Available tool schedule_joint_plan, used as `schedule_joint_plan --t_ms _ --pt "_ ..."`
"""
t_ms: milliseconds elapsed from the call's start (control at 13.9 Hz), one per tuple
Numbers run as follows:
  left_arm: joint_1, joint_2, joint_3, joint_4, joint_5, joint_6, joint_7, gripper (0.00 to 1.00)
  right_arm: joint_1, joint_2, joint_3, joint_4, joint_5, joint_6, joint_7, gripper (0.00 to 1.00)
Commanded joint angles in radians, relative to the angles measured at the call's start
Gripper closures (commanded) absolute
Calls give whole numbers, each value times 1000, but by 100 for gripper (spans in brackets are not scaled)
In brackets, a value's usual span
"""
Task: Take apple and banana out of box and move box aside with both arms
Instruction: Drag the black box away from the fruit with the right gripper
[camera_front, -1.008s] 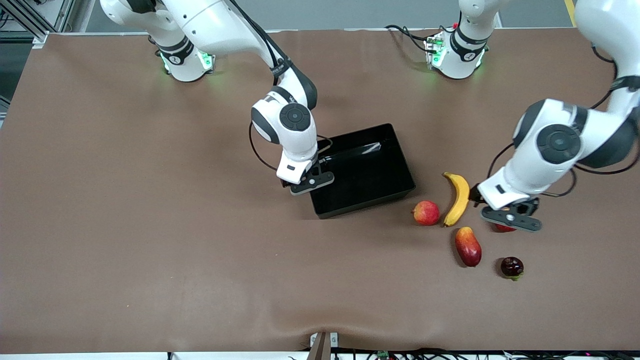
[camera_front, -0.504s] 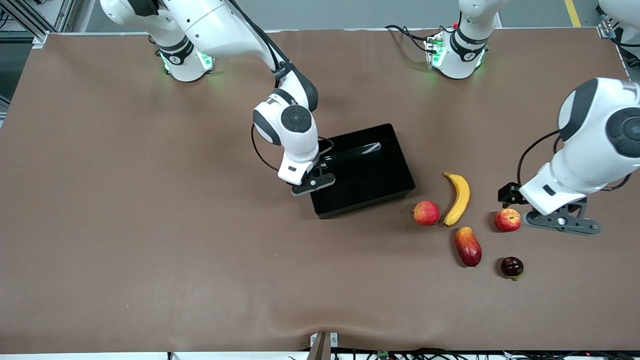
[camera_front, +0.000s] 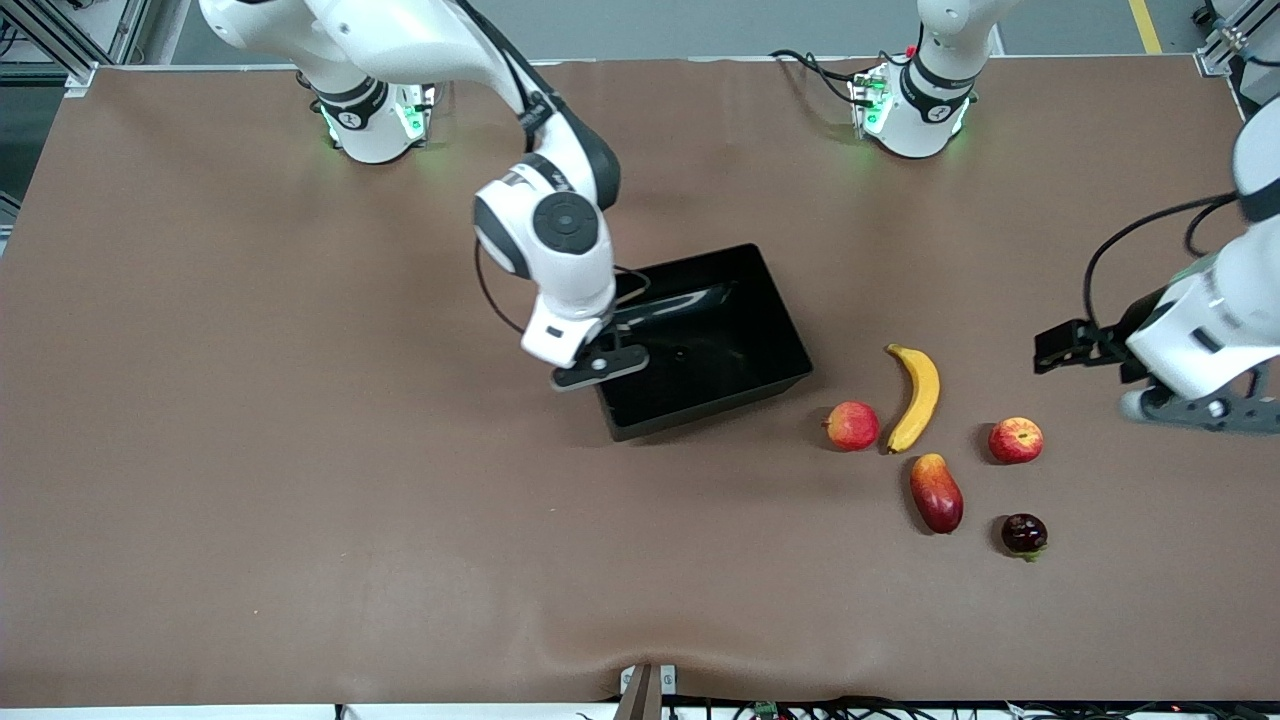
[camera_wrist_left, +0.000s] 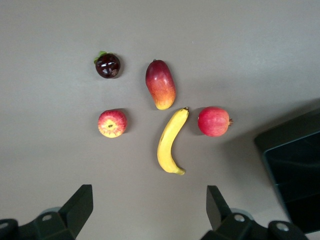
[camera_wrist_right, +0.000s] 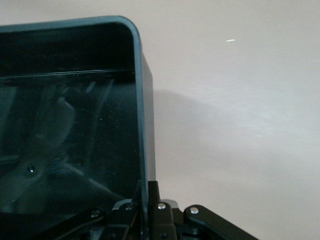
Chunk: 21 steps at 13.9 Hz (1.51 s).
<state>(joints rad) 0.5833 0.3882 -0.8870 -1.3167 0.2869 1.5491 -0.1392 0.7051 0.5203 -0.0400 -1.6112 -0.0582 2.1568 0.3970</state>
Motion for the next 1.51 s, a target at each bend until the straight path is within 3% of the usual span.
schedule_joint_plan --t_ms 0,216,432,864,1080,1152,1223,1439 --pt "15 -84 -4 1 -18 -43 -13 0 -110 -114 19 -23 50 -130 -60 100" --pt "23 -124 -4 1 -35 -67 -95 0 -252 -183 15 -24 104 -257 -72 100" --pt "20 -126 -18 -4 -32 -67 -192 0 -439 -172 15 -24 106 -247 -127 100" --pt "18 -126 -43 -4 -31 -66 -215 0 -784 -151 15 -35 117 -222 -452 100" --pt "9 -149 -37 -6 -32 -60 -186 0 -949 -137 15 -71 141 -177 -720 100" --pt "-32 -158 -9 -10 -35 -58 -201 0 -992 -134 15 -93 162 -151 -791 100" --pt "-99 -178 79 -12 -38 -57 -201 0 -1016 -134 15 -117 166 -117 -828 100" --pt "-346 -261 435 -36 -200 -57 -150 0 -1027 -119 14 -173 169 -2 -833 100"
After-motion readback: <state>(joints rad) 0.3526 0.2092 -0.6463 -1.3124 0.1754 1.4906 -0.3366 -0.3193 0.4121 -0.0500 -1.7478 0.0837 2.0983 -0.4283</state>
